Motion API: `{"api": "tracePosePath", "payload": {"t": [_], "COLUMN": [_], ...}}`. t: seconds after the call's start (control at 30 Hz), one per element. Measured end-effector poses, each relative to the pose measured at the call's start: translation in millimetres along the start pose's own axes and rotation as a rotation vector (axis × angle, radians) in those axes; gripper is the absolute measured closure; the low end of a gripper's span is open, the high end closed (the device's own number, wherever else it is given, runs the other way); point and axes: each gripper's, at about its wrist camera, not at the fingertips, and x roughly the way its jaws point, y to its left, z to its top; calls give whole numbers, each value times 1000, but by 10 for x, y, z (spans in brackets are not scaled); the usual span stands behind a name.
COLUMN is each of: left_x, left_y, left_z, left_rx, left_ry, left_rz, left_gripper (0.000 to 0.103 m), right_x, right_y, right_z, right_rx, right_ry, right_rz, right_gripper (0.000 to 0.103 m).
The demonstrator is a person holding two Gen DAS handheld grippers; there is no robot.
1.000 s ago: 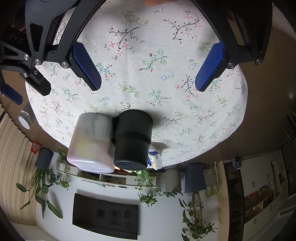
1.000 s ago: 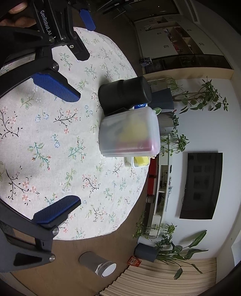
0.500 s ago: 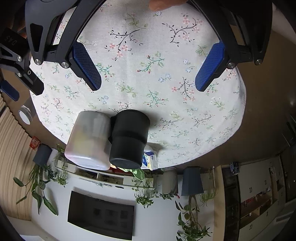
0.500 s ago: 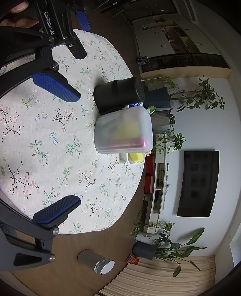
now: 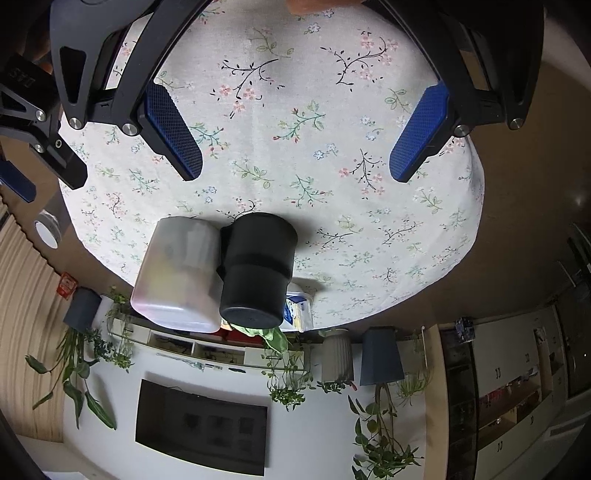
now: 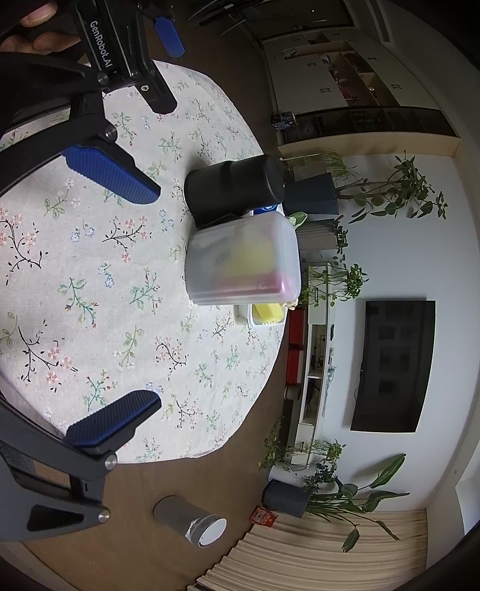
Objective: Organize soft objects
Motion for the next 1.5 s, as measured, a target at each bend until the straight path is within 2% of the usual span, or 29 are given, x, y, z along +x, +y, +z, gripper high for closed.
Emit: {"api": "tracePosePath", "payload": {"t": [1.5], "left_x": [36], "left_y": [-85], "left_z": [8], "left_rx": [13], "left_ry": [-11], "left_rz": [-39], "left_gripper": [0], "right_x": [-34], "right_y": [-50], "right_z": [35], "right_rx": [5], "right_ry": [9], "right_rz": [-3], "right_gripper": [0]}}
